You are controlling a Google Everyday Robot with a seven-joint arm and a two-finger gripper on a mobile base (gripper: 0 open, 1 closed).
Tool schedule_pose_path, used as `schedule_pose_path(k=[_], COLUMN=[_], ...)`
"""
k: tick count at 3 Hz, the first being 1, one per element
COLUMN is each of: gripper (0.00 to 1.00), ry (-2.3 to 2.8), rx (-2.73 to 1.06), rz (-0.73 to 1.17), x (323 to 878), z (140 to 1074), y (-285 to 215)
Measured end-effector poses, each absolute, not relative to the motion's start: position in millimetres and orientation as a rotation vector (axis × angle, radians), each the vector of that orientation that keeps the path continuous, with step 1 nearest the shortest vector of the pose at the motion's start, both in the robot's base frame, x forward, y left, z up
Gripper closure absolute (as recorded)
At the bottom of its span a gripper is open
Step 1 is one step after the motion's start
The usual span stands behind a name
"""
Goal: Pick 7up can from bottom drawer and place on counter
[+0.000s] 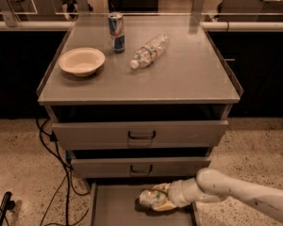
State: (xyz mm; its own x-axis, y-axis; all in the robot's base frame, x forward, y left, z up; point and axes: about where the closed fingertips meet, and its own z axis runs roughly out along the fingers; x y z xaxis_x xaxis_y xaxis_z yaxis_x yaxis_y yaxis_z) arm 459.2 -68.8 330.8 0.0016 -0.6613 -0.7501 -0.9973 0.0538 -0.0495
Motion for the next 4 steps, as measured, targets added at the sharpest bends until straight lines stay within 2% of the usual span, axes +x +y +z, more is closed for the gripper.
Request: schedule_pose_path(k=[2,4], gripper=[1.00,1.00], ry=[1.659,1.630], rx=[-1.725,-1.737], rz=[0.664,0.625], x=[458,454], z=[423,440], y=[-128,-123])
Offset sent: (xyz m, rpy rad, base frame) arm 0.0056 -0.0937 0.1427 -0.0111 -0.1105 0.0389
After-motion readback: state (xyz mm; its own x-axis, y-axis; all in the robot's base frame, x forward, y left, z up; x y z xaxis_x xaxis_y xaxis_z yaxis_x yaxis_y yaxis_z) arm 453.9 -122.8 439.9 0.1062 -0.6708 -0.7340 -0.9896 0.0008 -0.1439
